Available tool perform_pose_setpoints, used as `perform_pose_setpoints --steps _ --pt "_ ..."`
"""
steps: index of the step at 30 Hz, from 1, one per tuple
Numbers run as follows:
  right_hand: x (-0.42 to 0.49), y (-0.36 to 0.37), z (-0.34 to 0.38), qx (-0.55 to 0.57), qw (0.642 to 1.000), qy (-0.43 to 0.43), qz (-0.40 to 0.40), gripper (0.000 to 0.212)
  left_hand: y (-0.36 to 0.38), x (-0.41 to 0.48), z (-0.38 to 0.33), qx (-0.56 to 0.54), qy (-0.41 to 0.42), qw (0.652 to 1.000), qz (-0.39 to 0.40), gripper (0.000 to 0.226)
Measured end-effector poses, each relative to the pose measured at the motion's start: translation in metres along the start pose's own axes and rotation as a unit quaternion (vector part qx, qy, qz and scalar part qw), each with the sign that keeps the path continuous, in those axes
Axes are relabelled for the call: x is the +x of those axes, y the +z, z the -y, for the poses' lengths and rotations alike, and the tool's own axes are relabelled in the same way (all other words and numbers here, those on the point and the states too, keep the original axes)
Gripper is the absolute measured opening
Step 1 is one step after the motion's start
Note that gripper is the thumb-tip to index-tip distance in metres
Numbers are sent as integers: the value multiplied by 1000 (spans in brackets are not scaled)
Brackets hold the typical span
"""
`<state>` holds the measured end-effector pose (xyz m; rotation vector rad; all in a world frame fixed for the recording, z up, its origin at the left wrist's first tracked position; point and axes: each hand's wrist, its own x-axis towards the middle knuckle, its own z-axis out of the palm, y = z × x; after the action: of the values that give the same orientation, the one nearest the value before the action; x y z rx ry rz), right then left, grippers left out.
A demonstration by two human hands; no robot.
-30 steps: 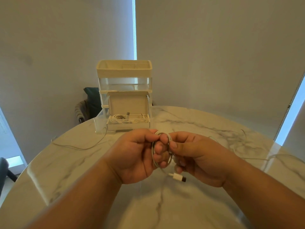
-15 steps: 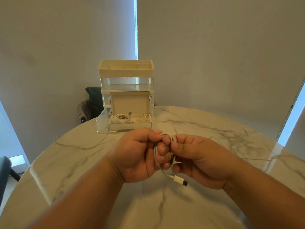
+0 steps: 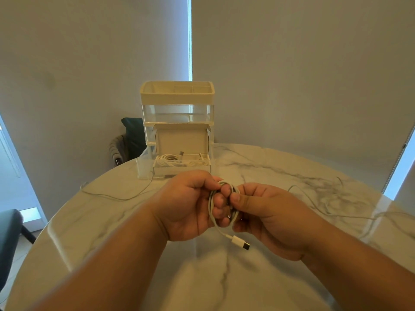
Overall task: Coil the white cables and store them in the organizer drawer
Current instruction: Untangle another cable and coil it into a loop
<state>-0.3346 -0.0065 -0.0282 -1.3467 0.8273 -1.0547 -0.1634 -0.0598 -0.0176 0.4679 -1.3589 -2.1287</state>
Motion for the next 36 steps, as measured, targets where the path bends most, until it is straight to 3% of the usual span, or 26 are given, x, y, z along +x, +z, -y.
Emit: perform_pose_setpoints --steps 5,14,23,26,30,33,36 --pt "2 4 -4 -45 992 25 -115 23 6 0 1 51 1 996 -77 21" --pt "4 4 -8 -88 982 31 -162 15 8 4 5 69 -6 990 -124 30" --pt "12 2 -22 -153 959 31 -236 14 9 15 17 42 -10 982 -183 24" --pt "9 -2 -18 -87 971 35 -221 14 7 13 15 36 -13 986 -162 24" --pt "3 -4 -5 21 990 35 -138 8 5 11 10 30 0 987 -161 23" --pt "2 -3 -3 22 991 39 -130 10 7 10 10 38 1 987 -154 23" --pt "3 -1 -7 3 990 50 -129 26 7 10 11 41 0 987 -155 25"
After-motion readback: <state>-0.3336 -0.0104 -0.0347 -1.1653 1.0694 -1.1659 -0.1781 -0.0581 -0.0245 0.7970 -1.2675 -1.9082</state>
